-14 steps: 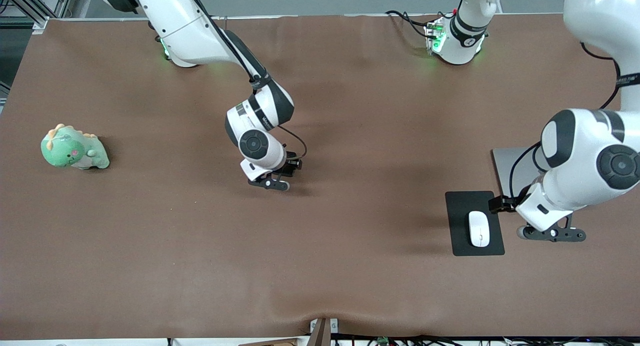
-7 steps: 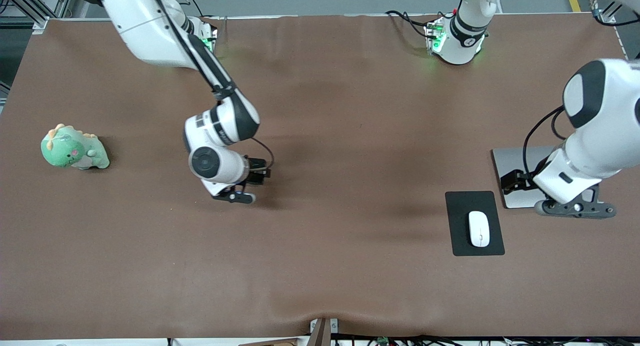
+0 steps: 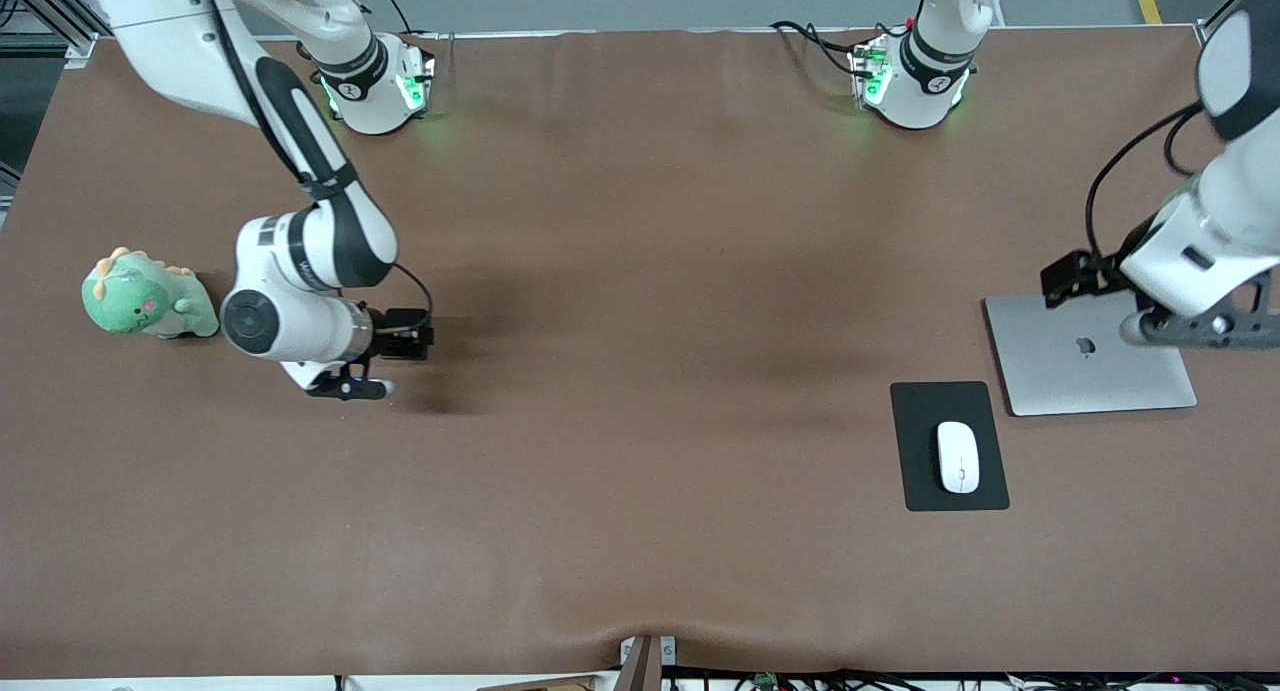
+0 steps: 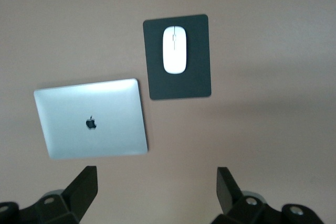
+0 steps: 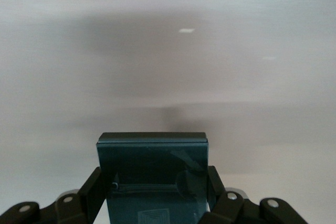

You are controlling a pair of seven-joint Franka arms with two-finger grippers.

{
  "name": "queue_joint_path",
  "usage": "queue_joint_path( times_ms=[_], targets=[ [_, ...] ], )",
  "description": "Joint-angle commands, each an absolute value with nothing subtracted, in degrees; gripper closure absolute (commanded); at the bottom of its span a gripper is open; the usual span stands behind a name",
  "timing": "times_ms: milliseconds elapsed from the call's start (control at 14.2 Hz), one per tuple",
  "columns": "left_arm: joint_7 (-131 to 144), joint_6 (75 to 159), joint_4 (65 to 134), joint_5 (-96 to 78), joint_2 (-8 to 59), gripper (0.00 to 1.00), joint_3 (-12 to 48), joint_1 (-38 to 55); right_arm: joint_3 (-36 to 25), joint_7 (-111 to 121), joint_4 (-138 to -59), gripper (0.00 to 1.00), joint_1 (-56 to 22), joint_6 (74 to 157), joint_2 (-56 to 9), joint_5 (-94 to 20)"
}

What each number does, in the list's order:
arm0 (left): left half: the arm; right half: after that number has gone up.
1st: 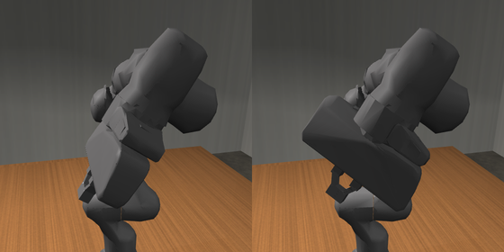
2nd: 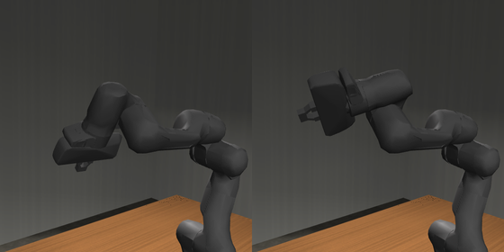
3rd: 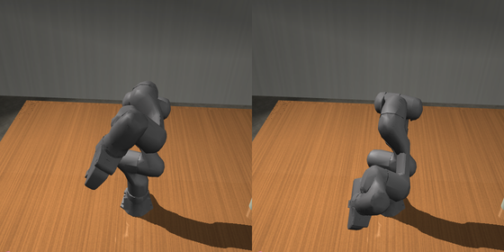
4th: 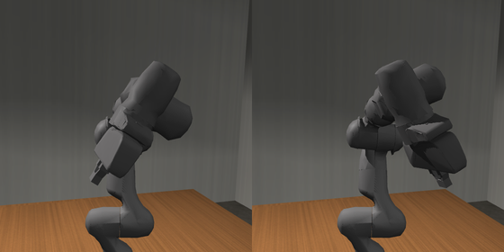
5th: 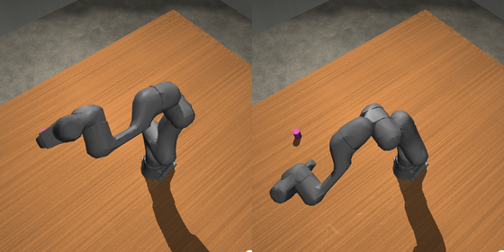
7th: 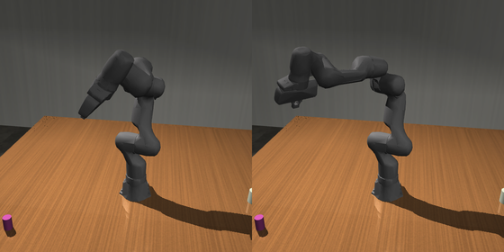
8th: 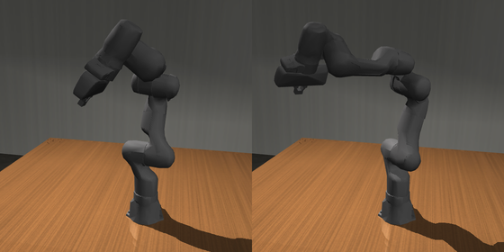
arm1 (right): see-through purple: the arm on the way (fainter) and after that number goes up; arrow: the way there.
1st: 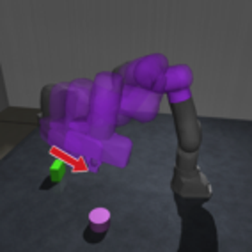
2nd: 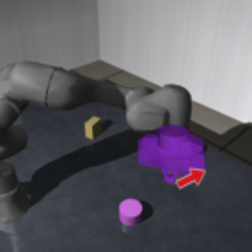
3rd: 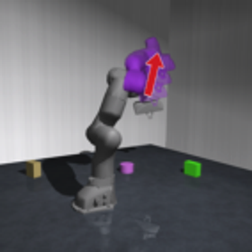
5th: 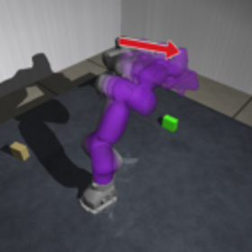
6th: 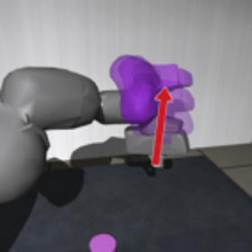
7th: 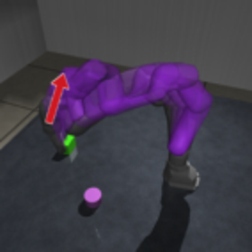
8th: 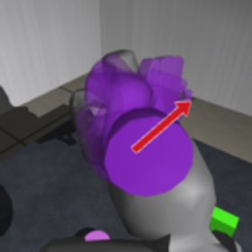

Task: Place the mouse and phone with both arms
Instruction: 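Lift the phone with the right gripper while the left gripper withdraws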

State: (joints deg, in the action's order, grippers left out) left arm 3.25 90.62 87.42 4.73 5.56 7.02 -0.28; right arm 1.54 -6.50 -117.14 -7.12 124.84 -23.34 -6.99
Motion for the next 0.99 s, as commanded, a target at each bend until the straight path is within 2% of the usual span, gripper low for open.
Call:
queue_joint_path(
  times_ms=[0,212,635,918],
  targets=[
    [2.3,86.5,89.2,2.6,0.2,0.00,-0.2,5.2,2.5,-4.2,-123.2,1.00,-2.9,127.6,-18.9,-2.0],
    [-3.5,83.1,89.1,1.8,-2.7,0.00,-0.3,4.8,2.5,4.7,-125.7,1.00,2.9,129.9,-18.5,-1.6],
    [-7.1,78.9,88.9,1.8,-3.9,0.00,0.0,5.1,2.5,16.5,-129.0,1.00,11.9,133.8,-19.1,-1.5],
    [-6.1,79.4,88.6,0.6,-3.9,0.00,-0.3,5.1,2.5,16.6,-131.1,1.00,12.6,137.7,-20.3,-1.3]
  ],
)
